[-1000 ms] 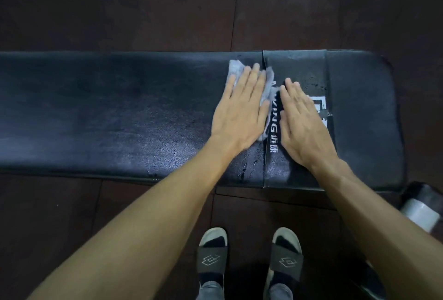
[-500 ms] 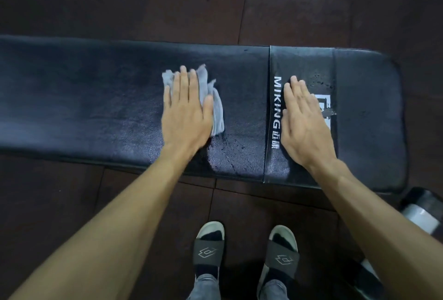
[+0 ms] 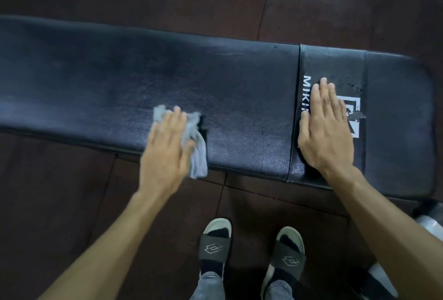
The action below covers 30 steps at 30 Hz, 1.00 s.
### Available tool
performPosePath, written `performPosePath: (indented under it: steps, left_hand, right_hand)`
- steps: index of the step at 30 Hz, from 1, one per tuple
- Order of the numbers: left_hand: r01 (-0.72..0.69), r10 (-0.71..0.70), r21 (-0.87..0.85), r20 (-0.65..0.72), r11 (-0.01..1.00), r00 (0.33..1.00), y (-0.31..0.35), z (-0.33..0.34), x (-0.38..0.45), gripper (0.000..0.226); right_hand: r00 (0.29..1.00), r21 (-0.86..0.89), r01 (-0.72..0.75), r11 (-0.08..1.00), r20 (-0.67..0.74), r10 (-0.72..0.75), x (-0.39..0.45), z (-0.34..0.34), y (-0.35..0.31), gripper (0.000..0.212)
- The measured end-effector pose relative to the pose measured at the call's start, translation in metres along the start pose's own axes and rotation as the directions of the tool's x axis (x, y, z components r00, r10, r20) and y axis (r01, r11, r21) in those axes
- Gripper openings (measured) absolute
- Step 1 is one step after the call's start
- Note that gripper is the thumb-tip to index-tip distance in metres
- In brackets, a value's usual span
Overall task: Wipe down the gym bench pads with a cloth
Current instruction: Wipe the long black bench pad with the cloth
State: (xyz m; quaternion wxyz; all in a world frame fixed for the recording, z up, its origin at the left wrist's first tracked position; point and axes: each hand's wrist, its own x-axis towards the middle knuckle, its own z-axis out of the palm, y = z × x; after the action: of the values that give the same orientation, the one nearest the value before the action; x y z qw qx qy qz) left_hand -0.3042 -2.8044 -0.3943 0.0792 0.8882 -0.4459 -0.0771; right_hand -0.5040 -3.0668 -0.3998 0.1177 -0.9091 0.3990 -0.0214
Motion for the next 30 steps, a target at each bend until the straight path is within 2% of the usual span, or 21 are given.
performPosePath:
  steps: [2,5,8,11,12,14,16,18,20,21,24,28,30]
  left_hand:
    - [0.153,-0.152,0.028,-0.042,0.988,0.988,-0.003,-0.005,0.029,0.066]
    - [0.230,-0.223,0.082,-0.084,0.970,0.971,0.030,0.001,0.063,0.070]
    - [0.186,-0.182,0.098,-0.049,0.978,0.982,0.082,0.011,0.069,0.070]
    - [0.006,-0.006,0.080,-0.005,0.997,1.000,0.142,0.024,0.074,0.067]
    - [-0.045,0.045,0.031,0.000,0.999,0.999,0.156,0.025,0.077,0.065]
    - [-0.054,0.051,-0.141,-0.022,0.989,0.998,0.169,0.022,0.080,0.060]
    - [0.051,-0.062,-0.406,-0.013,0.913,0.998,0.167,0.010,0.084,0.053]
    - [0.057,-0.093,-0.560,-0.037,0.827,0.995,0.174,-0.003,0.092,0.050]
    - [-0.058,0.024,-0.490,-0.076,0.870,0.997,0.195,-0.004,0.107,0.055]
    - [-0.101,0.090,-0.383,-0.048,0.918,0.995,0.209,0.004,0.115,0.060]
    - [-0.097,0.098,-0.050,0.028,0.994,0.995,0.242,0.037,0.138,0.070]
    - [-0.098,0.099,-0.002,0.021,0.995,0.995,0.288,0.055,0.181,0.073]
    - [-0.127,0.127,0.001,0.026,0.992,0.992,0.320,0.061,0.195,0.070]
  right_hand:
    - [1.000,0.001,-0.004,1.000,0.006,0.004,-0.001,0.000,-0.001,0.065]
    - [1.000,0.013,-0.005,1.000,-0.001,0.005,0.000,0.001,-0.001,0.065]
    - [1.000,0.028,-0.016,0.999,-0.007,0.016,-0.001,0.001,0.000,0.064]
    - [1.000,0.082,0.006,0.997,0.021,-0.008,0.001,-0.002,0.005,0.064]
    - [0.999,0.127,0.013,0.992,0.034,-0.017,0.002,-0.005,0.007,0.063]
    - [1.000,0.213,-0.015,0.977,0.020,0.011,0.003,-0.013,0.014,0.061]
    - [0.995,0.238,-0.089,0.967,-0.030,0.099,0.002,-0.024,0.026,0.060]
    - [0.985,0.217,-0.150,0.965,-0.047,0.164,0.004,-0.033,0.043,0.057]
    - [0.984,0.159,-0.169,0.973,-0.037,0.177,0.007,-0.036,0.063,0.057]
    - [0.984,0.128,-0.172,0.977,-0.029,0.177,0.009,-0.038,0.074,0.058]
    - [0.984,0.059,-0.181,0.982,0.006,0.181,0.013,-0.039,0.104,0.060]
    - [0.994,0.012,-0.105,0.994,0.013,0.105,0.013,-0.038,0.132,0.062]
    - [0.991,0.022,-0.132,0.991,-0.005,0.132,0.010,-0.039,0.147,0.062]
